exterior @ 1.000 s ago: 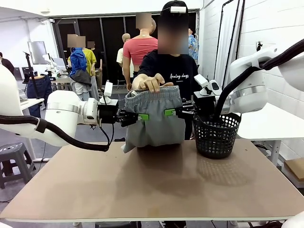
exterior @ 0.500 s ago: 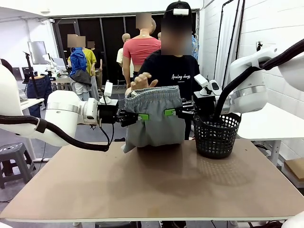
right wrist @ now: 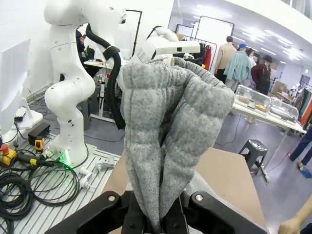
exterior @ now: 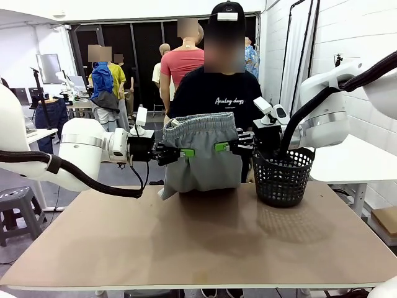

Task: Fold the training pants.
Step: Release the ends of the Training pants and then grab the overlapped ends.

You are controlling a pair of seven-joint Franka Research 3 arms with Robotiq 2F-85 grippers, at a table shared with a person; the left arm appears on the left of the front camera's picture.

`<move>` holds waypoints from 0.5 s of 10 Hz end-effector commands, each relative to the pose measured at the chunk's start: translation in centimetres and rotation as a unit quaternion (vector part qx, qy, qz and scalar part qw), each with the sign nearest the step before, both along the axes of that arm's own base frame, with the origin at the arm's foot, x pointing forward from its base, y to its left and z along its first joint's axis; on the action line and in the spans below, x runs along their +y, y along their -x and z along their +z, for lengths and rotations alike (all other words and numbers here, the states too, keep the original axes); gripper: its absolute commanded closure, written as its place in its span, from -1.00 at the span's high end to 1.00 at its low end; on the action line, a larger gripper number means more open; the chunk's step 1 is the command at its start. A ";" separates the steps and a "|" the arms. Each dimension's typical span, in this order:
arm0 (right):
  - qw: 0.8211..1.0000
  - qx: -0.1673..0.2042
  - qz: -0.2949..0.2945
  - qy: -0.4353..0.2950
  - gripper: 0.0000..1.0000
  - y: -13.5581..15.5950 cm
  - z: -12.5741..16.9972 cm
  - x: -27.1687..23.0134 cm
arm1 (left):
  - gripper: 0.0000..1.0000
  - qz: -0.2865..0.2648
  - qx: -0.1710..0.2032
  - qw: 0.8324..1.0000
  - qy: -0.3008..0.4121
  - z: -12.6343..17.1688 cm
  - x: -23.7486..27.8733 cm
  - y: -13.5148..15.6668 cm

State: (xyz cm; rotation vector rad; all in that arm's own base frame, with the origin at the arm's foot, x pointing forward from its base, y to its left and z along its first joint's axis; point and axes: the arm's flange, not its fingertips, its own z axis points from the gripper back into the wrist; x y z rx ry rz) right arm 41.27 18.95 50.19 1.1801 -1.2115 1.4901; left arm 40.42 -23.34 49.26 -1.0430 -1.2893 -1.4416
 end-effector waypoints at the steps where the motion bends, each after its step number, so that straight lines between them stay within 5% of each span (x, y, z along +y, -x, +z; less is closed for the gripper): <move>1: 1.000 -0.001 0.001 -0.002 -1.00 0.3 0.0 0.0 | -1.00 0.000 -0.001 1.000 0.005 0.3 -0.1 0.1; 5: 1.000 -0.001 0.001 -0.002 -1.00 0.3 0.0 0.0 | -1.00 0.000 -0.001 1.000 0.005 0.3 -0.1 0.1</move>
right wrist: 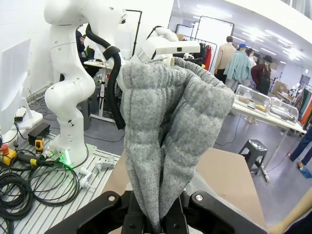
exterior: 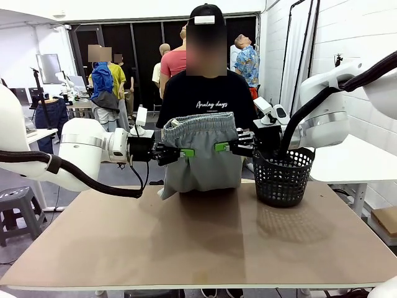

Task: Fold the training pants.
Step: Release the ends of the Training pants and then grab the overlapped ends.

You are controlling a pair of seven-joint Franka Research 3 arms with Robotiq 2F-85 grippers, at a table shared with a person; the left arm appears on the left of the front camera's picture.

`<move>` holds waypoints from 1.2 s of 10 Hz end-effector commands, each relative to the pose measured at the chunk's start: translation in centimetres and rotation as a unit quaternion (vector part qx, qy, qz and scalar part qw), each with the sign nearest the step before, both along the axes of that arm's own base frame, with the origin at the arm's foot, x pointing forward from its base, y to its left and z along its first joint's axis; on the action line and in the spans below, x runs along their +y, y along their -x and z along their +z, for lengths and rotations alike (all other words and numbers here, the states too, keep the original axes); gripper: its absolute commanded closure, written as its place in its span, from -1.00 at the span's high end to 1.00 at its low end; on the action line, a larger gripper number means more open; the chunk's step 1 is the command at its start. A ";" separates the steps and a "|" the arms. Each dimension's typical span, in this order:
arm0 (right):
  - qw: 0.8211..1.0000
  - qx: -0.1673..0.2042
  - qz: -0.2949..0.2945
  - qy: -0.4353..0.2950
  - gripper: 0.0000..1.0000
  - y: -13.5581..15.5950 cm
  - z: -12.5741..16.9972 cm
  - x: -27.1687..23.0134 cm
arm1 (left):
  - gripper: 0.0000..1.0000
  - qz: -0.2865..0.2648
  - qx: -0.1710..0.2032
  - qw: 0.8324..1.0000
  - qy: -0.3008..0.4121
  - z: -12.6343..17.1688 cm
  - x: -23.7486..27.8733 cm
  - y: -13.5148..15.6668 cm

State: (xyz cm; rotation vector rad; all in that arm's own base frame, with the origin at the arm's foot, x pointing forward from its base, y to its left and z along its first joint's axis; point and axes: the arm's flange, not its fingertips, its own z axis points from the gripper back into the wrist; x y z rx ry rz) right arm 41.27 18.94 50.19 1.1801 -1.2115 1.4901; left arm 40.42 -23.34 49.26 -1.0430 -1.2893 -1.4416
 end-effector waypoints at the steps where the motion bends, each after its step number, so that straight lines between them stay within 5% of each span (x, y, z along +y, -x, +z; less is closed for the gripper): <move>1: 1.000 -0.001 0.001 -0.002 -1.00 0.3 0.0 0.0 | -1.00 0.000 -0.001 1.000 0.005 0.3 -0.1 0.1; 12: 1.000 -0.001 0.001 -0.002 -1.00 0.3 0.0 0.0 | -1.00 0.000 -0.001 1.000 0.005 0.3 -0.1 0.1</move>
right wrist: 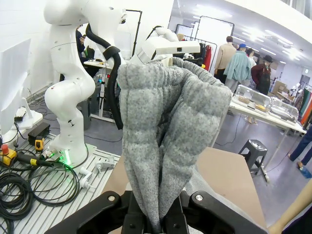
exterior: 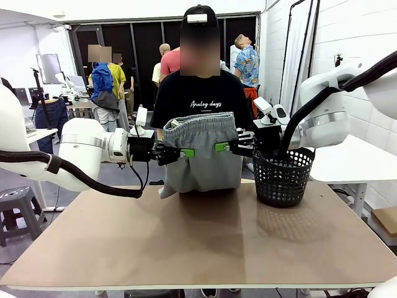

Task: Fold the training pants.
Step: Release the ends of the Training pants and then grab the overlapped ends.

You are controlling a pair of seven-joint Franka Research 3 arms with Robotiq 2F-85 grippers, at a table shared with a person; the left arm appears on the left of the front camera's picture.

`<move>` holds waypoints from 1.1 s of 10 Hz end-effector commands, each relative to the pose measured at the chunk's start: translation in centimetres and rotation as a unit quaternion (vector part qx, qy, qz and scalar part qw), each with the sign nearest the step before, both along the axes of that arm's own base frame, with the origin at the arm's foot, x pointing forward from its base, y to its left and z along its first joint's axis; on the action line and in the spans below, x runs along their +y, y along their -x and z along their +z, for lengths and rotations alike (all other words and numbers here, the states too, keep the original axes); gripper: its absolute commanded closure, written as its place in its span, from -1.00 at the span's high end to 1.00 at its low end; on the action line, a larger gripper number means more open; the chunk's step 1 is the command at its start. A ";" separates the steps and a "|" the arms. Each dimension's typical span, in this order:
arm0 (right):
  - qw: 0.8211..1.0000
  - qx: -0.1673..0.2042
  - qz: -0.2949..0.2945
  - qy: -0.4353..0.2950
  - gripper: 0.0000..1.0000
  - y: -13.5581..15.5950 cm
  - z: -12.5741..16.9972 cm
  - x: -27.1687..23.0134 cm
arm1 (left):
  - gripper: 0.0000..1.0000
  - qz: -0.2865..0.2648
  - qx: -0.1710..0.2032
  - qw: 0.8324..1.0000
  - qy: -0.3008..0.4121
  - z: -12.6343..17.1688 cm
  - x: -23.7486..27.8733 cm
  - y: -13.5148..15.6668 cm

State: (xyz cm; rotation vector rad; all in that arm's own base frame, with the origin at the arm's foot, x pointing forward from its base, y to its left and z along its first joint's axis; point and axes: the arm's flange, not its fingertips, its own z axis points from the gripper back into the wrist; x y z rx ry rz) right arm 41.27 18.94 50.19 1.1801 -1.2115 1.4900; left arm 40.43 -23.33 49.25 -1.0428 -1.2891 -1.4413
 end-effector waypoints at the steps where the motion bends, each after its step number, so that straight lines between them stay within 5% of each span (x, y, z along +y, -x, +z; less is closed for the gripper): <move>1: 1.000 -0.001 0.001 -0.002 -1.00 0.3 0.0 0.0 | -1.00 0.000 -0.001 1.000 0.005 0.3 -0.1 0.1; 11: 1.000 -0.001 0.001 -0.002 -1.00 0.3 0.0 0.0 | -1.00 0.000 -0.001 1.000 0.005 0.3 -0.1 0.1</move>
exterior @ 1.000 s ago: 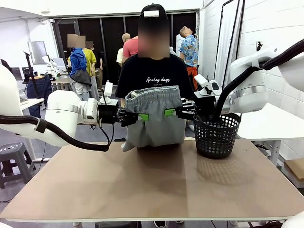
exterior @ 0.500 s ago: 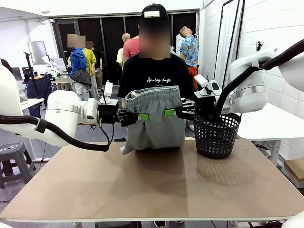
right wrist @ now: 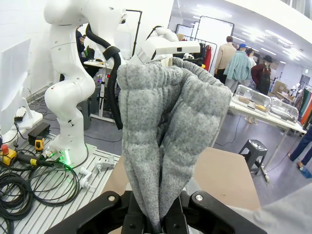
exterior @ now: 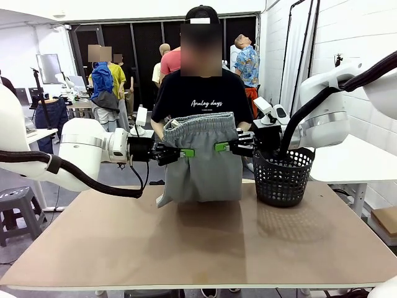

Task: Fold the training pants.
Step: Release the ends of the Training pants and then grab the overlapped ends.

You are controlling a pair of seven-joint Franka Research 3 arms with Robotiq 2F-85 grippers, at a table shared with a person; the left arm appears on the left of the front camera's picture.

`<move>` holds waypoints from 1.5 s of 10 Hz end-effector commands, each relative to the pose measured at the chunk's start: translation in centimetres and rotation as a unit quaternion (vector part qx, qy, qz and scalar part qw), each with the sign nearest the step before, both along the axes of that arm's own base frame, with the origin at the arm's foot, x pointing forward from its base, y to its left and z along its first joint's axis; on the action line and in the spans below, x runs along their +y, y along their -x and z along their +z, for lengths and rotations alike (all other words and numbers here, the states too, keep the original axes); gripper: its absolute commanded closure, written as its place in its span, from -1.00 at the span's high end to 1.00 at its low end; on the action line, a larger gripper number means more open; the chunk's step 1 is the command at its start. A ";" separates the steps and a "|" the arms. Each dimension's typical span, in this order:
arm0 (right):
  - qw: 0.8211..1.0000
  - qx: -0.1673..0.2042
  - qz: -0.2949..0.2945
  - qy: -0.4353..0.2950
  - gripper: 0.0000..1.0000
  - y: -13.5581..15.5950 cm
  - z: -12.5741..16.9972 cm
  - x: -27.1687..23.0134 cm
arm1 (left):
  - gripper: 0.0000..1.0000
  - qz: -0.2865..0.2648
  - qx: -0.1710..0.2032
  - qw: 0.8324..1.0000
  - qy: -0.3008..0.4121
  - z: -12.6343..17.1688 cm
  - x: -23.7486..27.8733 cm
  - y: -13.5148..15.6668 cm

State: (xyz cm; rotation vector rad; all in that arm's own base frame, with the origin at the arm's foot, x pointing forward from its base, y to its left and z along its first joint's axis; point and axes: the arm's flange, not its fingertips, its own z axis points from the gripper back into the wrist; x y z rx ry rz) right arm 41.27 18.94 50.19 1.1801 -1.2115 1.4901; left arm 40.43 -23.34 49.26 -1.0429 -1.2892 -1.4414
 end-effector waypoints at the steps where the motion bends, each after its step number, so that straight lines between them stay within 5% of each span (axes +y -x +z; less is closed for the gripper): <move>1: 1.000 -0.001 0.001 -0.002 -1.00 0.3 0.0 0.0 | -1.00 0.000 -0.001 1.000 0.005 0.3 -0.1 0.1; 15: 1.000 -0.001 0.001 -0.002 -1.00 0.3 0.0 0.0 | -1.00 0.000 -0.001 1.000 0.005 0.3 -0.1 0.1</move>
